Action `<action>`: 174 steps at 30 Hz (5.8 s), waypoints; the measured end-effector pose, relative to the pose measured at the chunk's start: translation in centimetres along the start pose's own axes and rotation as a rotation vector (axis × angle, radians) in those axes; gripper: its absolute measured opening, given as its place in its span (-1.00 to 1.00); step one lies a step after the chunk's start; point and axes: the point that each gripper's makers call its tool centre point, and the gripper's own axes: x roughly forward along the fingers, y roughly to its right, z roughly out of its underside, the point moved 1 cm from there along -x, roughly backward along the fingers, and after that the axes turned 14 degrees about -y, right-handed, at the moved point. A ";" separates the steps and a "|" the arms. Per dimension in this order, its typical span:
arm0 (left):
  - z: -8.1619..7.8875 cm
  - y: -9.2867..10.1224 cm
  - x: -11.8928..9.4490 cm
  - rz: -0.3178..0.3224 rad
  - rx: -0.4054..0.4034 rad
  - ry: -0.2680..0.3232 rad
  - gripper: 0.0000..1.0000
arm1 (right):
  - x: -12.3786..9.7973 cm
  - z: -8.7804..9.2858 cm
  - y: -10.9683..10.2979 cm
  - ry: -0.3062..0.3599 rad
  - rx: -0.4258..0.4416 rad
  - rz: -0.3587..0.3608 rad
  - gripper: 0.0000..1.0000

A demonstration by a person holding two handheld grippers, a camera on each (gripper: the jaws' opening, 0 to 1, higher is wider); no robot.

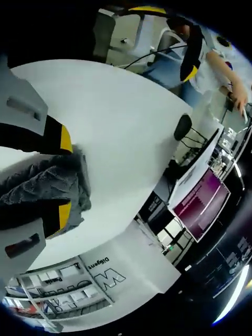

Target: Open the folded towel by lifting each exposed corner and separating the folded layers until the towel lies flat within the target outline without major curled edges

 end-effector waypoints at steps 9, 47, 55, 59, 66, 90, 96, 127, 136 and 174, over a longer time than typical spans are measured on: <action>-0.1 -0.4 -0.1 -0.007 -0.004 -0.001 0.96 | 1.7 -0.2 0.2 -0.022 -0.029 -0.019 -0.56; 0.8 -0.3 0.8 0.002 0.011 -0.062 0.94 | -4.0 3.0 9.0 0.142 0.186 0.199 -0.95; 0.5 -0.6 0.6 -0.010 0.014 -0.039 0.94 | -6.9 6.3 13.5 0.201 0.348 0.310 -0.95; 0.6 -0.9 0.5 -0.019 0.003 -0.034 0.94 | -7.7 8.7 14.8 0.205 0.406 0.333 -0.95; 0.6 -0.9 0.6 -0.018 0.000 -0.034 0.94 | -8.1 13.5 16.5 0.222 0.537 0.370 -0.95; 1.1 0.4 1.8 -0.002 0.033 -0.068 0.94 | -6.3 27.7 14.8 0.088 0.800 0.379 -0.95; 1.1 0.4 1.8 0.002 0.030 -0.069 0.94 | -5.4 29.3 12.9 0.021 0.810 0.357 -0.95; 1.2 0.7 2.0 0.008 0.030 -0.078 0.95 | -7.5 32.2 9.8 -0.156 0.834 0.364 -0.06; 1.1 1.4 2.3 0.018 0.049 -0.081 0.96 | -8.6 32.1 6.7 -0.122 0.939 0.251 0.61; 1.6 1.6 3.2 0.048 0.006 -0.043 0.97 | -18.5 23.8 -1.3 0.155 0.885 0.071 0.99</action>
